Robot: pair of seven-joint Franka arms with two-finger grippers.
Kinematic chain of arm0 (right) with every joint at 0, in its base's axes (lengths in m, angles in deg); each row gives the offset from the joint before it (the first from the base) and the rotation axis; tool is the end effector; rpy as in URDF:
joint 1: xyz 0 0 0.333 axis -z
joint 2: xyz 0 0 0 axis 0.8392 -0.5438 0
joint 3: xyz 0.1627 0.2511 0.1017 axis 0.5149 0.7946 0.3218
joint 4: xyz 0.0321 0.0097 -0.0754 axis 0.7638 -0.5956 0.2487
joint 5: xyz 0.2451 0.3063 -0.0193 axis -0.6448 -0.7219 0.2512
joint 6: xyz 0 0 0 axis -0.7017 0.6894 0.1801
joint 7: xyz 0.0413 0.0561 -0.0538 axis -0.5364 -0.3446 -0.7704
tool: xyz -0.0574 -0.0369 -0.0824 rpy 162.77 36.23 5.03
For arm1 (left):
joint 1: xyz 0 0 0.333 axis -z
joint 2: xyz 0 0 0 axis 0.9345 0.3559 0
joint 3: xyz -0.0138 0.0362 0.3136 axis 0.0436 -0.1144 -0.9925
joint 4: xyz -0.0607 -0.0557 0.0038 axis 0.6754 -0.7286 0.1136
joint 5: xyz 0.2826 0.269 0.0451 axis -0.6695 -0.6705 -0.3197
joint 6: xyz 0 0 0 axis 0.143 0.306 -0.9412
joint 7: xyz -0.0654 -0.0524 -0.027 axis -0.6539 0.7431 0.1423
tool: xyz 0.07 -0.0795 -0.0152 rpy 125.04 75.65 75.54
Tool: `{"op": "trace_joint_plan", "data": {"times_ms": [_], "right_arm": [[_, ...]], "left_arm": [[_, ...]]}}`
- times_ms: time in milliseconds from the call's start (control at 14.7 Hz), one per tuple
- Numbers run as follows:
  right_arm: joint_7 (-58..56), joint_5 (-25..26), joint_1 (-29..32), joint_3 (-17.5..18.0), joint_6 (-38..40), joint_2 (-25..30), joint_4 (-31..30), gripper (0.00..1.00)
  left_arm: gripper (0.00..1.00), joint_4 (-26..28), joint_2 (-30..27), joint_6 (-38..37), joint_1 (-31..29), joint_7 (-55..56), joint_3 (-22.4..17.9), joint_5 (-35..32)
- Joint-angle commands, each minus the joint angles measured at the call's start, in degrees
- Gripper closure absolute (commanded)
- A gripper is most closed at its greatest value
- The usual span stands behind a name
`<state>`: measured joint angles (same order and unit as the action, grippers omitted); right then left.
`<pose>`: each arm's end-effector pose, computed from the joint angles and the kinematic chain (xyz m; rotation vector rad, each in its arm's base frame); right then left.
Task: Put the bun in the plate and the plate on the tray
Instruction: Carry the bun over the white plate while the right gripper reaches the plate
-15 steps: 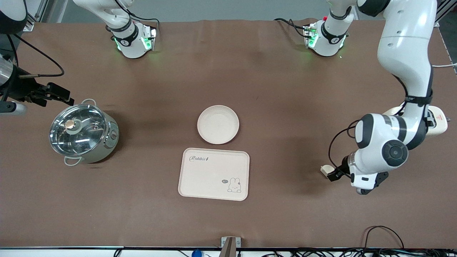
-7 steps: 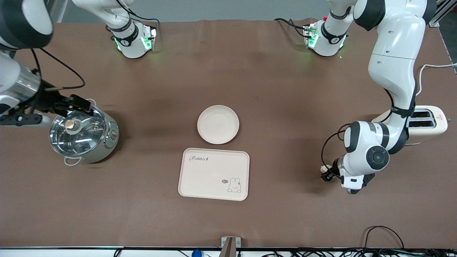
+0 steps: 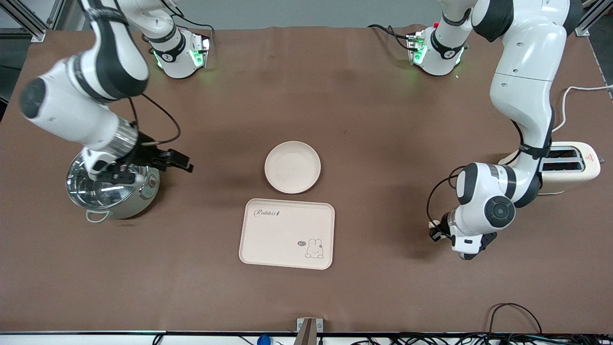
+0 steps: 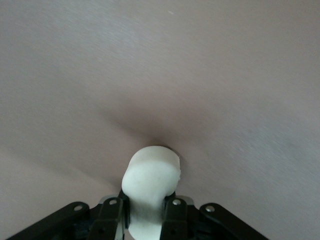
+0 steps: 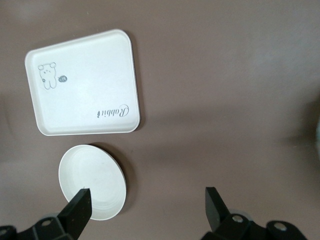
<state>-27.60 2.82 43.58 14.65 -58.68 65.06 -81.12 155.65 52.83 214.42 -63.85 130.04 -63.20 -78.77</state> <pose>0.5636 0.1439 0.4073 -2.7944 0.2588 0.0171 0.6961 -0.1158 0.1847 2.9769 0.9644 -0.0765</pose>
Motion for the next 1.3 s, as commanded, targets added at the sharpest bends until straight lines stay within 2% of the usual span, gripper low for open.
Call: {"op": "trace_joint_plan", "data": {"times_ms": [0,273,409,614,886,955,1023,1091,1159,1227], "right_arm": [[0.86,-3.83,-4.86,-0.39,-12.72,-1.31,-7.37,0.0],[1.39,-4.19,-14.27,-0.39,-29.0,-6.57,-13.8,0.03],[3.22,-4.37,-17.26,-0.39,-32.54,-9.03,-14.34,0.03],[8.67,-6.82,-24.11,-0.47,-44.3,-11.49,-17.68,0.03],[9.04,-7.0,-27.64,-0.48,-50.63,-16.93,-17.6,0.08],[9.12,-7.09,-27.82,-0.39,-52.31,-18.6,-17.51,0.1],[9.12,-7.18,-28.26,-0.47,-52.68,-19.06,-17.42,0.12],[9.12,-7.18,-28.26,-0.48,-52.59,-19.06,-17.42,0.16],[9.12,-7.18,-28.35,-0.48,-52.59,-19.15,-17.42,0.19],[9.12,-7.18,-28.35,-0.48,-52.68,-19.24,-17.33,0.19]], "left_arm": [[0.73,0.14,-2.19,-0.42,2.68,1.48,0.31,-0.47],[0.69,-1.08,-5.19,-4.47,8.83,8.58,5.83,-0.38],[0.69,-2.23,-4.84,-4.47,11.99,14.9,9.43,-0.81],[0.69,-3.02,-3.44,-1.93,19.98,20.89,9.8,-0.29],[0.69,-3.02,-0.28,4.57,28.69,28.8,9.8,-0.29],[0.66,-2.94,0.34,6.67,30.45,30.47,9.8,-0.29],[0.6,-2.93,0.7,7.74,31.25,31.27,9.8,-0.29],[0.47,-2.93,0.87,7.84,31.52,31.36,9.8,-0.29],[0.2,-2.93,0.96,7.84,31.61,31.71,9.8,-0.29],[0.0,-2.93,0.96,7.84,31.61,32.24,9.8,-0.55]]}}
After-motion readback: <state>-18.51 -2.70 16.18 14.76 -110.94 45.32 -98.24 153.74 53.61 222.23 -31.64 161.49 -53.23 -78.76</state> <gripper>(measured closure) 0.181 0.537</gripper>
